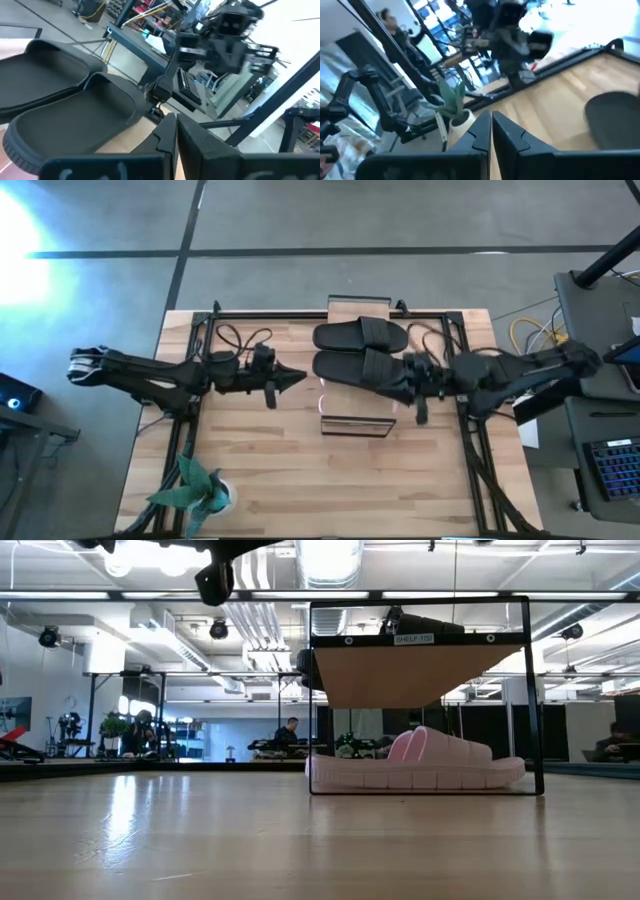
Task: Pick and place slides into the shelf
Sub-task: Return to Home Position
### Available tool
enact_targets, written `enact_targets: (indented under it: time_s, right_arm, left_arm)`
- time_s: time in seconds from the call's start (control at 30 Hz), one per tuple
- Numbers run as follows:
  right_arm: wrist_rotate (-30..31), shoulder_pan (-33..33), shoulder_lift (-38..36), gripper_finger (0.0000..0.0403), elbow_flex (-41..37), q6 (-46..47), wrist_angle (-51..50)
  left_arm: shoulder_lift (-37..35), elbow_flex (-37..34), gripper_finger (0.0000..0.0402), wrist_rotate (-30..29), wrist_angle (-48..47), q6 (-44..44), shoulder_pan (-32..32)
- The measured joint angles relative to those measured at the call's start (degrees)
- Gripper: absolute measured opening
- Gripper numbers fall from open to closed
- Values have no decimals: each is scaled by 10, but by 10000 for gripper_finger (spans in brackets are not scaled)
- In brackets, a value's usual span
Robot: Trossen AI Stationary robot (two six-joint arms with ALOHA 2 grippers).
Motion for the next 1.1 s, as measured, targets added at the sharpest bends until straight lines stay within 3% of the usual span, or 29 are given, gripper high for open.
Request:
enact_targets:
  time_s: [0.07,0.23,0.43,0.6,0.83,0.97,1.1]
  right_arm:
    - [-59,-53,-30,9,-38,-11,23]
    - [-137,-133,-141,9,-118,10,0]
    - [-126,-147,-295,9,-192,18,-10]
    - [-120,-147,-390,9,-256,34,-11]
    - [-93,-147,-461,9,-326,34,-55]
    - [-100,-147,-491,9,-348,99,-104]
    - [-152,-147,-521,9,-362,11,-83]
  left_arm:
    - [4,4,0,-8,-2,0,0]
    - [-14,13,0,-23,-78,2,0]
    - [-88,13,0,-27,-155,20,1]
    - [-152,-27,0,-27,-172,21,1]
    - [-194,-115,0,-8,-177,2,0]
    - [-232,-152,0,-8,-176,-14,0]
    - [-294,-182,0,9,-175,1,0]
